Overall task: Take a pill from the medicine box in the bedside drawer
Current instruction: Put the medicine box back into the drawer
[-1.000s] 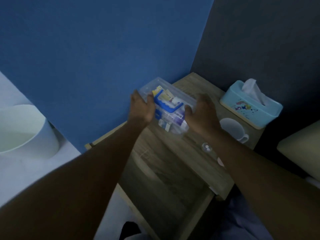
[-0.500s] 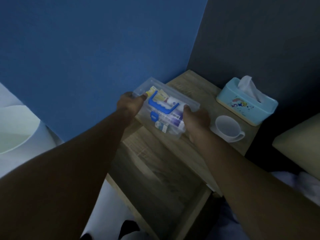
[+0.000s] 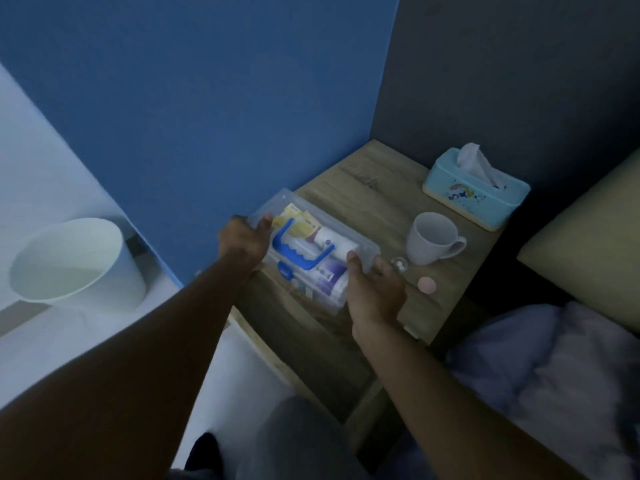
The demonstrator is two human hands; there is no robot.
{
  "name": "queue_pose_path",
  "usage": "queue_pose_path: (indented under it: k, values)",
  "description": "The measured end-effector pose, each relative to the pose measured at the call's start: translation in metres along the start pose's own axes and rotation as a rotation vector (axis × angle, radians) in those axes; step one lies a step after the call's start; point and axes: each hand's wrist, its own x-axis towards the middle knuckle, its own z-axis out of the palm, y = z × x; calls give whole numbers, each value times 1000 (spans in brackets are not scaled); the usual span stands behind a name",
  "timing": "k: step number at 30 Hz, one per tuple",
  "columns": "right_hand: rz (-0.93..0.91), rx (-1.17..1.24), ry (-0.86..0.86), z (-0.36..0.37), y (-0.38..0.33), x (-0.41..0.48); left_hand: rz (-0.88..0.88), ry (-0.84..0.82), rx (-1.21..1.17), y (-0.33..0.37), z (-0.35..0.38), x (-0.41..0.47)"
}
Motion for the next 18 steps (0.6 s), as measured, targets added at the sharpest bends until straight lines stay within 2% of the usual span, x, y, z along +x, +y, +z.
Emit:
queue_pose_path:
  k: [3, 7, 15, 18]
  values:
    - [-46, -90, -7, -6, 19, -22, 8, -19, 28, -13, -4, -12]
    - [-94, -71, 7, -7, 41, -37, -16, -81, 92, -32, -3, -22]
    - [36, -99, -55, 3, 99, -14, -27, -272, 63, -77, 25, -18]
    - [103, -93, -24, 7, 123, -1, -54, -344, 22, -92, 40, -15]
